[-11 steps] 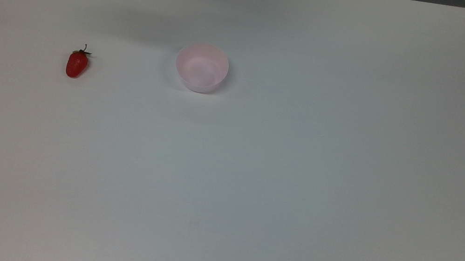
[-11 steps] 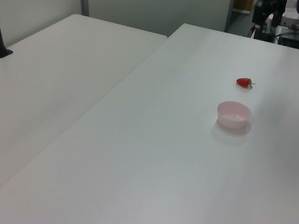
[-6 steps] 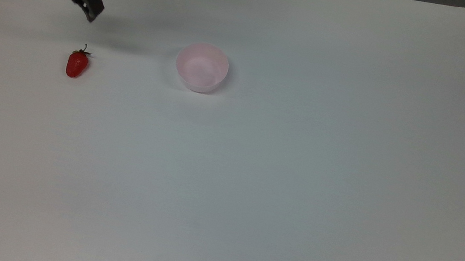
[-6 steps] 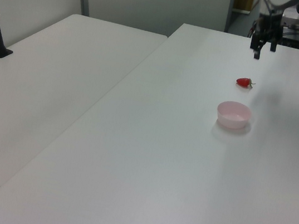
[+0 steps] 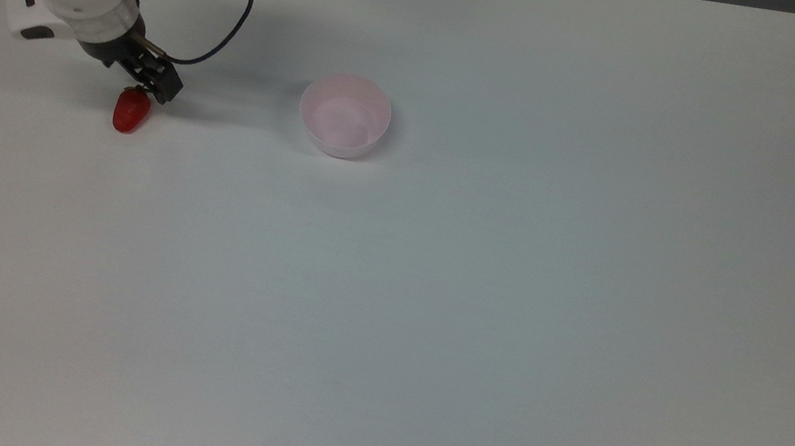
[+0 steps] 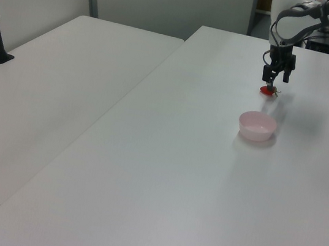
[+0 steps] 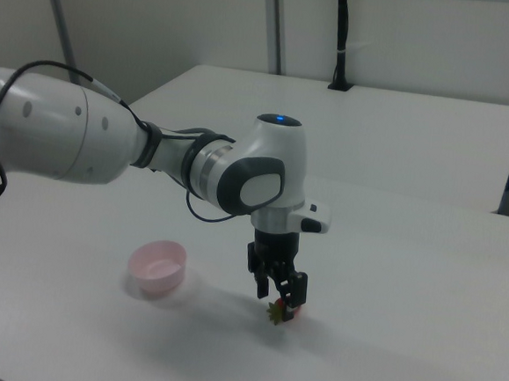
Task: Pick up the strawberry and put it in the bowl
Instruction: 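Close the gripper on the red strawberry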
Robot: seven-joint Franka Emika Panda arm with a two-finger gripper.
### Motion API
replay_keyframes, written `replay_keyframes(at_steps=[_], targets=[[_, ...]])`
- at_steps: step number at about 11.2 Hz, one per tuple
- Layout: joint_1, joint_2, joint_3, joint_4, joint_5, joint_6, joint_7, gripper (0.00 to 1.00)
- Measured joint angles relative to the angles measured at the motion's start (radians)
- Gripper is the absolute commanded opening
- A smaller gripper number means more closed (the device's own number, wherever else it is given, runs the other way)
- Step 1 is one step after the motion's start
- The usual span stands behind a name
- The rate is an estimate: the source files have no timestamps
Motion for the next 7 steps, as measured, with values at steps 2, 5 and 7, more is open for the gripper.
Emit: replay_keyframes(at_steps=[2,5,7], targets=[[0.001,0.026,0.005,0.001,0.0,0.034,0.0,0.59],[0.002,0.056,0.005,0.008,0.0,0.096,0.0,0.45],[0.002,0.057,0.006,0.017,0.0,0.098,0.0,0.35]])
